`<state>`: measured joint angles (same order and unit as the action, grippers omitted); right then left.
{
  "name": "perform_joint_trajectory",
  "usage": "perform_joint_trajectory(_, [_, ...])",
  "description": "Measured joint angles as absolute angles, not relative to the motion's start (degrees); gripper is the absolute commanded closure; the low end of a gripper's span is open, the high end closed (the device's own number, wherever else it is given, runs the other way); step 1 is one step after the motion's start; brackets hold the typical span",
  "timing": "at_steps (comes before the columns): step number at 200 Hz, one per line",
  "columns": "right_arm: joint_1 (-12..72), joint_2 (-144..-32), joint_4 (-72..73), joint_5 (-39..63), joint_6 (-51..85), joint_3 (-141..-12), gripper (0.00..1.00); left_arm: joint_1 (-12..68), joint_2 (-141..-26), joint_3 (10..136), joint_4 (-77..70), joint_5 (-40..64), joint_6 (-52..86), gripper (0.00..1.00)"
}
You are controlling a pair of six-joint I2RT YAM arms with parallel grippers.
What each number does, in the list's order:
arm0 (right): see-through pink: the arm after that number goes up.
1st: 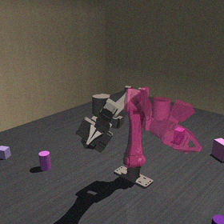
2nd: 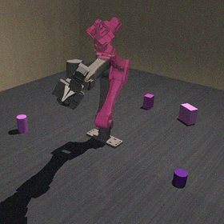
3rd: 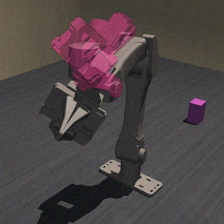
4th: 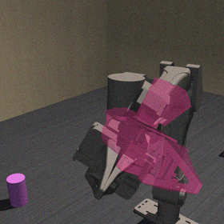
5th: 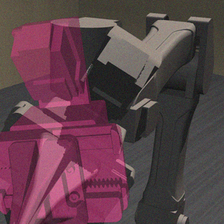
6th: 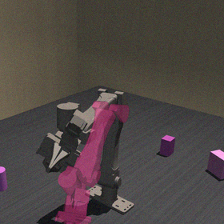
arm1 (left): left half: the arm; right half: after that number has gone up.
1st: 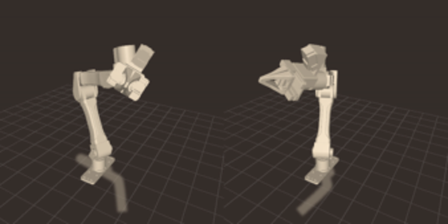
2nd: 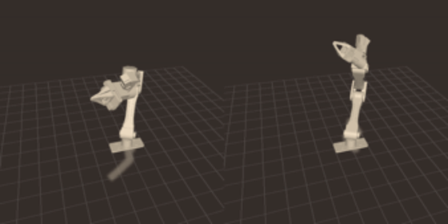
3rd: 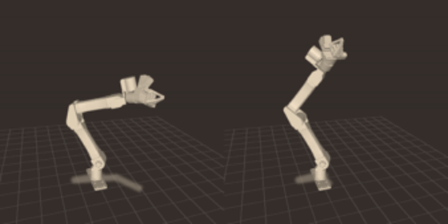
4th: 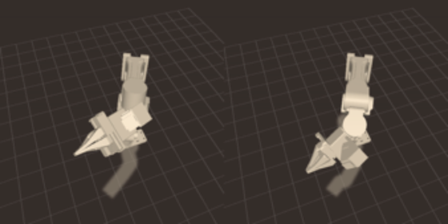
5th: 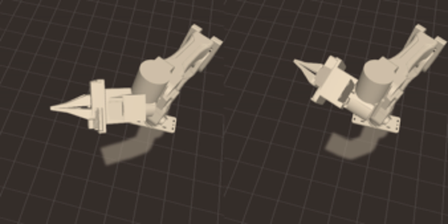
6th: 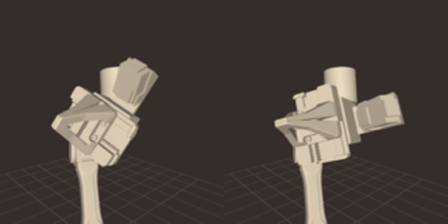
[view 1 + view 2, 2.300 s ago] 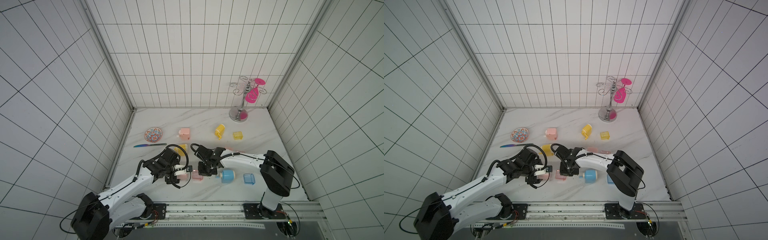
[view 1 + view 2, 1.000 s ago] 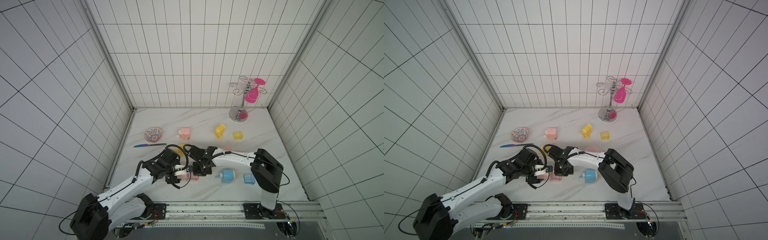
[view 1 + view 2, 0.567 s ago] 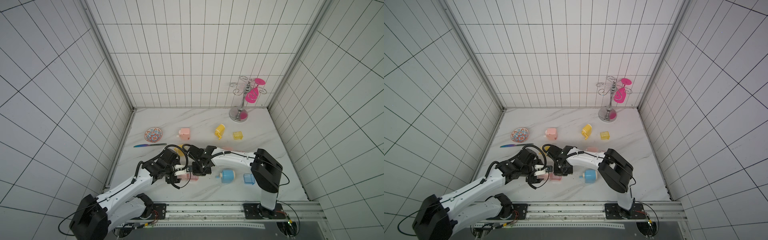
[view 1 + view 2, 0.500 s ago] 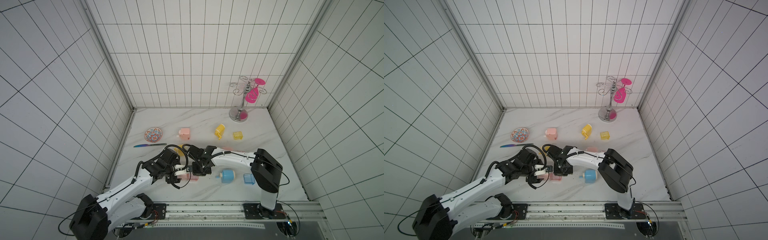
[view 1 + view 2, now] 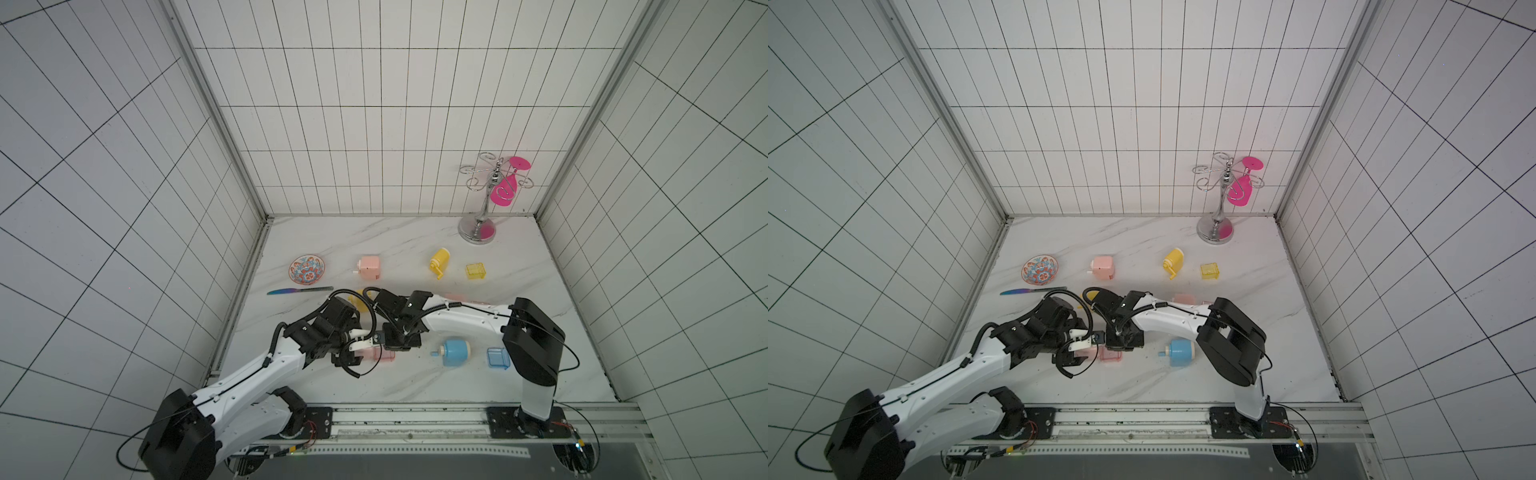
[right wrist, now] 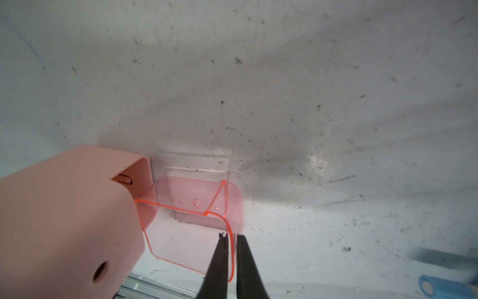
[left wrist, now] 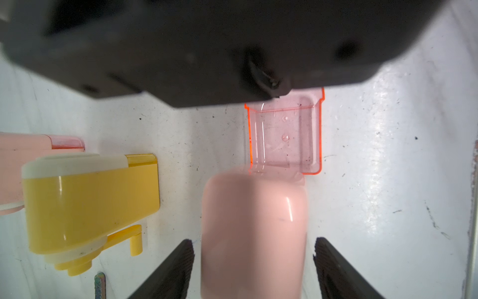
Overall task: Put the tray back into the pencil sharpener
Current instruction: Close the container of the pencil sharpener.
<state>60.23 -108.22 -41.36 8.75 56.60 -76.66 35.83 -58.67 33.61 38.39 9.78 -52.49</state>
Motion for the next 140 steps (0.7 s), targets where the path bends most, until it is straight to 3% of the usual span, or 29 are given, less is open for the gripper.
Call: perform_joint_trajectory(140, [60.4,-108.2,-38.0,9.0,59.0,-76.1,0.94,35.8,-58.5,33.5,38.3,9.8,-52.5,0.24])
